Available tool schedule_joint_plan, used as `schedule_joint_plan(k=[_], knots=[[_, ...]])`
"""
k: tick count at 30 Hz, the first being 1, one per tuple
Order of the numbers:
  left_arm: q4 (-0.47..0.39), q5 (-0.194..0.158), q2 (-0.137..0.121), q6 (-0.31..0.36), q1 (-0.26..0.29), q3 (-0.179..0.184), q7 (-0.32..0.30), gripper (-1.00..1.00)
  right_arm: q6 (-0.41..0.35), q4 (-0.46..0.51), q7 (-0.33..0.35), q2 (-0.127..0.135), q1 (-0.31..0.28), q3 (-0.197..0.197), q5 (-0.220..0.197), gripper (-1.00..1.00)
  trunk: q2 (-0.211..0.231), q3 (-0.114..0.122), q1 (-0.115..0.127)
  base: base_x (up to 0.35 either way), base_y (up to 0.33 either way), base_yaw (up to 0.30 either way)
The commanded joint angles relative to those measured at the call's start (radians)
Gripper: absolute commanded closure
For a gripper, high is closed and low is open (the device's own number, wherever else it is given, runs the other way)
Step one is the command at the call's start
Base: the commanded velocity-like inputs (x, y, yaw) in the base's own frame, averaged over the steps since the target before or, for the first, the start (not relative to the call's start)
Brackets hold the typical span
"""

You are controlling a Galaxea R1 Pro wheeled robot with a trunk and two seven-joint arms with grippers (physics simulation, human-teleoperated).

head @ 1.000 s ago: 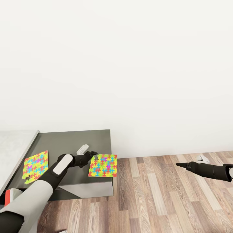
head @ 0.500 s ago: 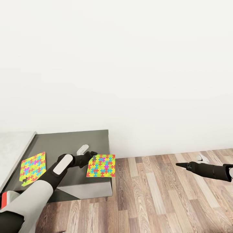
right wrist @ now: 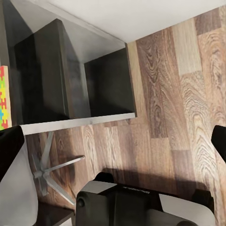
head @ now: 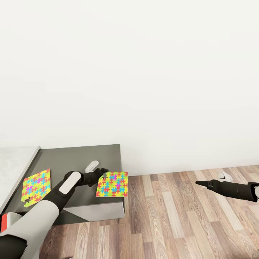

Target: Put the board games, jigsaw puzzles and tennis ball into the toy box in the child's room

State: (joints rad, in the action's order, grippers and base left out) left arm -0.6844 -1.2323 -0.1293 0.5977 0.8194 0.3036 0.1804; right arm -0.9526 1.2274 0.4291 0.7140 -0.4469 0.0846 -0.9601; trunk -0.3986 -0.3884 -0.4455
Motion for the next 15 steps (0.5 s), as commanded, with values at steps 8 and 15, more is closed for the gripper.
schedule_joint_plan(k=[8, 15], knots=[[0.071, -0.012, -0.001, 0.001, 0.000, 0.005, 0.010, -1.00, -0.002, 0.000, 0.007, 0.001, -0.001, 0.001, 0.006, -1.00, -0.001, -0.002, -0.004, 0.000, 0.000, -0.047], [0.071, -0.012, -0.001, 0.001, 0.000, 0.005, 0.011, -1.00, -0.002, 0.000, 0.007, 0.001, -0.001, 0.001, 0.006, -1.00, -0.001, -0.002, -0.004, 0.000, 0.000, -0.138]])
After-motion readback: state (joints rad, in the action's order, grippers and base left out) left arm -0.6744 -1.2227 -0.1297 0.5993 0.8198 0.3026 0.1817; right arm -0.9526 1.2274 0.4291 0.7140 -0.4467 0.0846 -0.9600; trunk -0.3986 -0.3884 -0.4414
